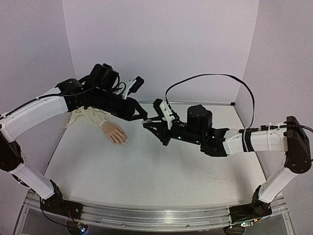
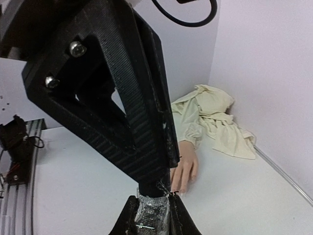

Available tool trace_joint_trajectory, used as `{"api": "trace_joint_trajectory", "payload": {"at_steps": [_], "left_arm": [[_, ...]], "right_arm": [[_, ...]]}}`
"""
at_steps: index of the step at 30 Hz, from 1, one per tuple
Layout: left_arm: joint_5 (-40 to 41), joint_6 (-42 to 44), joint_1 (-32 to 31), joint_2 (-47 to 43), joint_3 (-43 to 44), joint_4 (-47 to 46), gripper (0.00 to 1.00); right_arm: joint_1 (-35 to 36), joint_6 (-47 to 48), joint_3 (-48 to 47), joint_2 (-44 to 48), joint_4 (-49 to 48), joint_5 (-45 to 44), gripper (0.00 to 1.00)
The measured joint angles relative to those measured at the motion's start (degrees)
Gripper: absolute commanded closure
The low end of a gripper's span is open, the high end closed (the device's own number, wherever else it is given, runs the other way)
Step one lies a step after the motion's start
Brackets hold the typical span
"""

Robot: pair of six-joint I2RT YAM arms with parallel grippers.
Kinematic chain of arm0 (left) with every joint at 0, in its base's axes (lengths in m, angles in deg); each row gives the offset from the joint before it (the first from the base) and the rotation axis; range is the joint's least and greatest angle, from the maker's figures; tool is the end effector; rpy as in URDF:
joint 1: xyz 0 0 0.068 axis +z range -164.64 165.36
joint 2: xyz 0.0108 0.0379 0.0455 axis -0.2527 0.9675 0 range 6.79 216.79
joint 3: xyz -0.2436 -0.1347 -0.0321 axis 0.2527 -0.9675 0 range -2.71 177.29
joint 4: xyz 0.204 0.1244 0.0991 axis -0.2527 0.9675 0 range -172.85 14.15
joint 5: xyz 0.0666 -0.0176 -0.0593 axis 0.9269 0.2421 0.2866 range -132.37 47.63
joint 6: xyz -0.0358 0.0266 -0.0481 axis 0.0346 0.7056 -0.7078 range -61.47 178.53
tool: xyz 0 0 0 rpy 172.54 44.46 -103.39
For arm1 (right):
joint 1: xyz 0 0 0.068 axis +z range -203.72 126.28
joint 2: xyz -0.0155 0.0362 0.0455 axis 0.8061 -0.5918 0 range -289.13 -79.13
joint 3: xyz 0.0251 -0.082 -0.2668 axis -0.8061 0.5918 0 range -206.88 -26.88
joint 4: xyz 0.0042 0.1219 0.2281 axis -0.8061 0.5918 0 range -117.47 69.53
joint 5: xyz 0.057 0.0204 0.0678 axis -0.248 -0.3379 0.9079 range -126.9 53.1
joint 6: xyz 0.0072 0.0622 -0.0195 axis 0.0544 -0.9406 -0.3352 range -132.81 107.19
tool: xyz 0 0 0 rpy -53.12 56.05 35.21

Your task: Paint the nails

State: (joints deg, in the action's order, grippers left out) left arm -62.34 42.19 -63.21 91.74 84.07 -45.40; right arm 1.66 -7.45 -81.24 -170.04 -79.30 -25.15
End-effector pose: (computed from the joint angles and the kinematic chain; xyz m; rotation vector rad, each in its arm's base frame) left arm 0.2090 -0.2632 0.3804 0.8487 2.1787 -0.9879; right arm 0.2041 0.3142 0.3220 -0.8394 1.0725 0.8734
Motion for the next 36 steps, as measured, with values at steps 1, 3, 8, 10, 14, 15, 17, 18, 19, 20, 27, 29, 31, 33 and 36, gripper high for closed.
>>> {"api": "trace_joint_trajectory", "payload": {"at_steps": [1,3,8,10,14,15,17,18,19,20,27,29,31,33,36], "left_arm": [[1.6,-0.1,-0.1,0.2,0.1,0.2,1.00],[4.3,-0.2,-0.2,0.9,0.2,0.6,1.00],[9.0,-0.4,-0.1,3.7,0.2,0.5,1.00],[9.8,-0.5,0.0,4.4,0.2,0.5,1.00],[9.9,-0.1,0.3,4.7,0.2,0.4,1.00],[9.5,0.2,0.4,4.7,0.2,0.1,1.00],[7.5,2.0,1.0,4.7,0.2,-0.1,1.00],[6.0,3.4,1.3,4.7,0.1,-0.3,1.00],[4.1,5.1,1.6,4.7,0.0,-0.5,1.00],[1.9,7.1,2.0,4.7,-0.2,-0.9,1.00],[-17.2,23.4,3.3,3.4,-1.2,-1.2,1.00],[-21.6,26.9,3.3,3.2,-0.5,0.7,1.00],[-24.8,29.0,3.3,3.2,0.0,1.9,1.00],[-27.3,30.7,3.3,3.2,0.2,2.7,1.00],[-28.6,31.5,3.3,3.1,0.7,3.5,0.90]], "right_arm": [[0.6,0.9,-0.1,-0.7,-0.6,-2.9,1.00],[1.5,2.6,-0.7,-2.6,-1.8,-7.9,1.00],[1.8,5.0,-1.8,-6.9,-3.9,-13.9,1.00],[1.8,5.1,-2.3,-7.8,-3.8,-14.5,1.00],[0.4,3.1,-2.9,-8.3,-3.3,-10.5,1.00],[-0.3,2.1,-3.0,-8.3,-3.2,-8.0,1.00],[-2.5,-0.5,-3.1,-8.3,-3.3,-1.3,1.00],[-3.7,-2.3,-3.1,-8.3,-3.2,2.9,1.00],[-4.8,-4.0,-3.3,-8.3,-3.0,6.7,1.00],[-6.2,-6.3,-3.6,-8.3,-2.9,12.0,1.00],[-11.2,-24.9,-4.4,-8.3,-5.7,43.6,1.00],[-11.1,-28.2,-4.4,-8.3,-7.6,48.9,1.00],[-10.9,-30.1,-4.4,-8.2,-8.9,51.8,1.00],[-10.6,-30.9,-4.4,-8.1,-10.0,53.5,1.00],[-10.5,-30.4,-3.7,-7.2,-10.3,53.5,1.00]]}}
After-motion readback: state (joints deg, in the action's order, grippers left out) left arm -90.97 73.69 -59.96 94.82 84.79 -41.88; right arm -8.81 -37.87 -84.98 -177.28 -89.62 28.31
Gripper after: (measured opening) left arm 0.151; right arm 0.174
